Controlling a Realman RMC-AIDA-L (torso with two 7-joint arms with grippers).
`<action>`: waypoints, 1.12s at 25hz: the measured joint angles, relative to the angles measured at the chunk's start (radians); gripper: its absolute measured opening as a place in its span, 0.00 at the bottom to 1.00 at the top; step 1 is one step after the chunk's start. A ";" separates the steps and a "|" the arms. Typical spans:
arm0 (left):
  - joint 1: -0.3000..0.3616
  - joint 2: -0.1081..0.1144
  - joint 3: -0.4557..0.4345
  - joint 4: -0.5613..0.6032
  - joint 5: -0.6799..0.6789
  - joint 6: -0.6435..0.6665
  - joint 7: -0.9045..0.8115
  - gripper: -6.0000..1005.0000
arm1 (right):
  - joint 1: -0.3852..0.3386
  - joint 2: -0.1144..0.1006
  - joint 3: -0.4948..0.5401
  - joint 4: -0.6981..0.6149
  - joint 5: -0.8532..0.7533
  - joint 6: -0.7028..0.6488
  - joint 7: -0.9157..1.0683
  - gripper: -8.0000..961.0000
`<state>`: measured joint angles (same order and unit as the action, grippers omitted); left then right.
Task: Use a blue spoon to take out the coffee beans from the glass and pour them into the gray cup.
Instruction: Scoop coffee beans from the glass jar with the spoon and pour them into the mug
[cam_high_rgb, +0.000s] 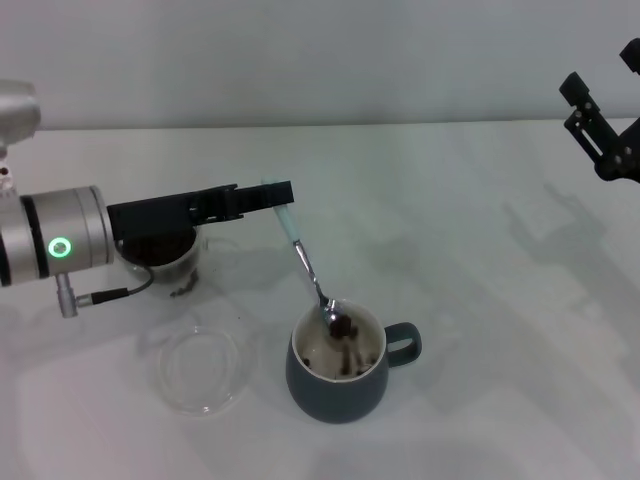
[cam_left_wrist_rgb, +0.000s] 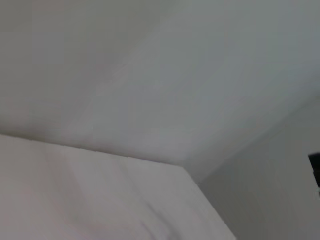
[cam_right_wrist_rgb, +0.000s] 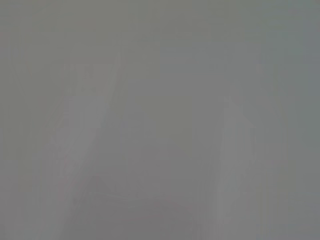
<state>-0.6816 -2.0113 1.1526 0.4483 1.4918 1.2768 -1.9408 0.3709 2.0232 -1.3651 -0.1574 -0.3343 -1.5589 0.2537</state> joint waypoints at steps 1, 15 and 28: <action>0.000 0.000 0.004 0.011 0.005 0.001 0.011 0.14 | 0.000 0.000 -0.003 0.000 0.001 -0.001 0.003 0.74; -0.003 -0.026 0.008 0.207 0.133 -0.003 0.077 0.14 | 0.000 0.000 -0.013 -0.006 0.005 0.001 0.020 0.74; -0.004 -0.011 0.000 0.232 0.126 0.029 0.048 0.14 | -0.001 0.000 -0.004 -0.008 0.006 0.003 0.036 0.74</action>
<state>-0.6854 -2.0222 1.1528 0.6800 1.6176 1.3062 -1.8933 0.3697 2.0233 -1.3690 -0.1652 -0.3279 -1.5560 0.2898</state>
